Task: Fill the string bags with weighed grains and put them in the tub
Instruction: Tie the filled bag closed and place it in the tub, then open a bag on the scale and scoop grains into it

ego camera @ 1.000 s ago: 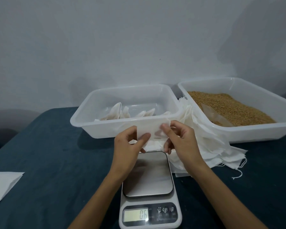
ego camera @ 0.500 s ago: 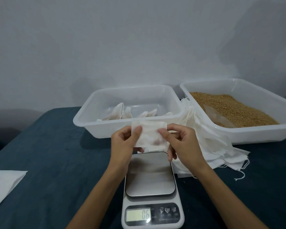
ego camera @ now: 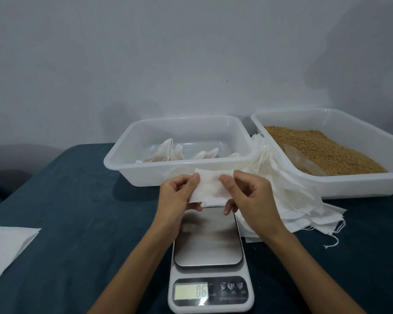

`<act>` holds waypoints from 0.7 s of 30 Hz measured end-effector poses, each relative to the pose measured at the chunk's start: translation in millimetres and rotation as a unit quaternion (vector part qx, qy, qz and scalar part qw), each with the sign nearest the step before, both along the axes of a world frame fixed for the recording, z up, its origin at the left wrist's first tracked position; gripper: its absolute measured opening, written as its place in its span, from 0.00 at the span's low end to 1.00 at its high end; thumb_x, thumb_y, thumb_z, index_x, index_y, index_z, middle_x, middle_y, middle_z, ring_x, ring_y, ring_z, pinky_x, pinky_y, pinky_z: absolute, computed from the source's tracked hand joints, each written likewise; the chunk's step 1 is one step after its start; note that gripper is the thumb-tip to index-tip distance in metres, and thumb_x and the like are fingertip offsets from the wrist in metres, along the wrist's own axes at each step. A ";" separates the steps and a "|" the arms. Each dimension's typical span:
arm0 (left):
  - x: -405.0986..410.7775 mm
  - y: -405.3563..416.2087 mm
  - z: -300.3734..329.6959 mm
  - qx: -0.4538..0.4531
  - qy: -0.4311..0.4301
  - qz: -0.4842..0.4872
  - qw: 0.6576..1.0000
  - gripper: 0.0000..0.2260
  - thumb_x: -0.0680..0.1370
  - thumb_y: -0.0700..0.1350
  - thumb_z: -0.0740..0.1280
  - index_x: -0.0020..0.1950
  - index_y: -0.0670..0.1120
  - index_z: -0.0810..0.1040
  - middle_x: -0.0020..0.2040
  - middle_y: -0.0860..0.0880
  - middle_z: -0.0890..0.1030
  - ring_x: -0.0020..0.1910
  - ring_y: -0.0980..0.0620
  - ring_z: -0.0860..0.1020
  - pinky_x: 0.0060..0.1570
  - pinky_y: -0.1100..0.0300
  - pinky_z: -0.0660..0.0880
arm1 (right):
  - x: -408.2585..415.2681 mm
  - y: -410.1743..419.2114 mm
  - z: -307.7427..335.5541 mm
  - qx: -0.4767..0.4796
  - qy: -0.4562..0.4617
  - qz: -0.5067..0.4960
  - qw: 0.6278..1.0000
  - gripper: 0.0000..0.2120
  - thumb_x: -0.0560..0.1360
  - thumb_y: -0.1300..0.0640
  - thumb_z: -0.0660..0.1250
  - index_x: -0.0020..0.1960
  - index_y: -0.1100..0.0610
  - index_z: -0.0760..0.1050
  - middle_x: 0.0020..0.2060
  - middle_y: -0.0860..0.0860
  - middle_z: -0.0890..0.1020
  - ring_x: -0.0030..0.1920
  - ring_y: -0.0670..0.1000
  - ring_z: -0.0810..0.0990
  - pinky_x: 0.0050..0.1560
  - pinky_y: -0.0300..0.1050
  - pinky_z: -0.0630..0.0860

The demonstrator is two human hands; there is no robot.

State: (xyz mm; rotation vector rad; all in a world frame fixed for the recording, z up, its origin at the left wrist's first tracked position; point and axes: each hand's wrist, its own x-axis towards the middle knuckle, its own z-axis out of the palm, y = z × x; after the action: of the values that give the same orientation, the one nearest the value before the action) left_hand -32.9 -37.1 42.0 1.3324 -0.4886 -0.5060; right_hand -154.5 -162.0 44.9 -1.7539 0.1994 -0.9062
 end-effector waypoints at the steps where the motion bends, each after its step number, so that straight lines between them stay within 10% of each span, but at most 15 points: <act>1: -0.7 0.3 -0.3 0.000 -0.001 -0.006 1.000 0.12 0.83 0.46 0.68 0.49 0.38 0.86 0.41 0.43 0.83 0.35 0.50 0.80 0.28 0.59 0.78 | 0.6 1.5 -1.3 -0.006 0.009 0.013 1.000 0.16 0.80 0.45 0.68 0.38 0.53 0.78 0.29 0.50 0.75 0.27 0.56 0.83 0.26 0.43 0.74; 13: -1.8 -1.7 1.6 0.047 -0.007 0.036 0.998 0.17 0.84 0.50 0.67 0.47 0.36 0.83 0.37 0.43 0.78 0.31 0.51 0.76 0.28 0.60 0.76 | -1.9 0.7 -0.4 0.002 0.023 -0.052 0.998 0.20 0.82 0.47 0.66 0.34 0.56 0.71 0.24 0.53 0.72 0.23 0.55 0.82 0.21 0.42 0.68; 18: -1.5 7.4 0.9 0.088 -0.320 -0.030 0.943 0.25 0.71 0.59 0.79 0.66 0.58 0.79 0.62 0.63 0.81 0.64 0.66 0.75 0.60 0.73 0.69 | -5.1 -4.0 5.8 -0.023 0.065 -0.062 0.996 0.23 0.82 0.45 0.63 0.36 0.61 0.74 0.23 0.58 0.73 0.20 0.55 0.79 0.22 0.38 0.67; 21: -5.6 5.1 -5.1 0.136 -0.391 -0.117 0.902 0.33 0.72 0.51 0.81 0.74 0.55 0.73 0.66 0.61 0.79 0.67 0.62 0.75 0.64 0.69 0.70 | -11.5 -2.6 20.2 -0.021 0.131 -0.003 0.991 0.20 0.82 0.39 0.60 0.41 0.51 0.80 0.23 0.59 0.76 0.20 0.57 0.79 0.21 0.36 0.66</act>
State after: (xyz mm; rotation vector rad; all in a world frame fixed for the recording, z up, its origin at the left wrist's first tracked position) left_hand -38.5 -32.1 36.9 1.7443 -1.2921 -0.2128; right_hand -166.0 -164.7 65.1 -1.9099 0.3595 -0.6861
